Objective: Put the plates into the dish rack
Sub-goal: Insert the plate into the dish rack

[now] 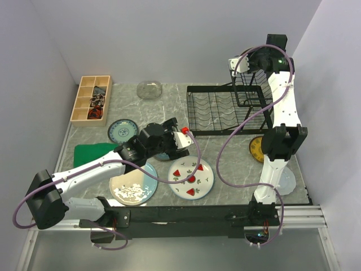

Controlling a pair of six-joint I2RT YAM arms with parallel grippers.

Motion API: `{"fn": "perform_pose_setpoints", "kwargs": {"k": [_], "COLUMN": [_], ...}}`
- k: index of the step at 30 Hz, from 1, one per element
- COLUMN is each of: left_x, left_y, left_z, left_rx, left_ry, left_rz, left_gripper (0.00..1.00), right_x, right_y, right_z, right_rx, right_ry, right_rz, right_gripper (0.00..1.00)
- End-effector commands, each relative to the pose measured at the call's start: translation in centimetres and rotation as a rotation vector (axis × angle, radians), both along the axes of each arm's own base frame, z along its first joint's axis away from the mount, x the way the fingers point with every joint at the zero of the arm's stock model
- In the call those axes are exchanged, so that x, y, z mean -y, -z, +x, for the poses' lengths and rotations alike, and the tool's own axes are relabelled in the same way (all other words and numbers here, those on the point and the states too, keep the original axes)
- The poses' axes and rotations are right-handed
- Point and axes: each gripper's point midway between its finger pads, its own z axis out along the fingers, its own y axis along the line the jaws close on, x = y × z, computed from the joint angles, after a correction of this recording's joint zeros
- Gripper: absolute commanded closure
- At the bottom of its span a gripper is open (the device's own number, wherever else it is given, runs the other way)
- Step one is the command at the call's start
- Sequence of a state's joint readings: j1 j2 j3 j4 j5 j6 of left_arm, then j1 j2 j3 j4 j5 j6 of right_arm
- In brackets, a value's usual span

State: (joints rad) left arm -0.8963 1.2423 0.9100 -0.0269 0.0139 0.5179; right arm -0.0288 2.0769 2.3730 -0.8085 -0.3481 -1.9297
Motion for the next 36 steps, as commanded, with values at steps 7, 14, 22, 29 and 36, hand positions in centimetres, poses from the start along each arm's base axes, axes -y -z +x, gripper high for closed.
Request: {"fn": "perform_pose_setpoints", "kwargs": {"k": [7, 14, 22, 29, 36], "left_x": [0.6, 0.7, 0.6, 0.7, 0.7], "left_y": [-1.8, -1.7, -1.6, -1.7, -1.4], "left_z": [-0.3, -0.3, -0.3, -0.3, -0.2], "left_rx": [0.021, 0.02, 0.02, 0.019, 0.017], "left_ry": [0.021, 0.025, 0.023, 0.023, 0.023], "left_rz": [-0.056, -0.054, -0.053, -0.054, -0.047], "left_gripper": [0.01, 0.01, 0.01, 0.01, 0.01], "right_x": [-1.5, -1.3, -1.2, -0.8, 0.0], "right_y": [-6.4, -7.2, -7.3, -6.4, -4.9], "right_z": [-1.1, -1.1, -1.6, -1.7, -0.9], "right_rx": [0.172, 0.191, 0.184, 0.151, 0.124], "right_ry": [-0.049, -0.035, -0.032, -0.021, 0.003], "right_rz": [0.008, 0.019, 0.019, 0.014, 0.009], "right_gripper": [1.0, 1.0, 1.0, 1.0, 1.0]}}
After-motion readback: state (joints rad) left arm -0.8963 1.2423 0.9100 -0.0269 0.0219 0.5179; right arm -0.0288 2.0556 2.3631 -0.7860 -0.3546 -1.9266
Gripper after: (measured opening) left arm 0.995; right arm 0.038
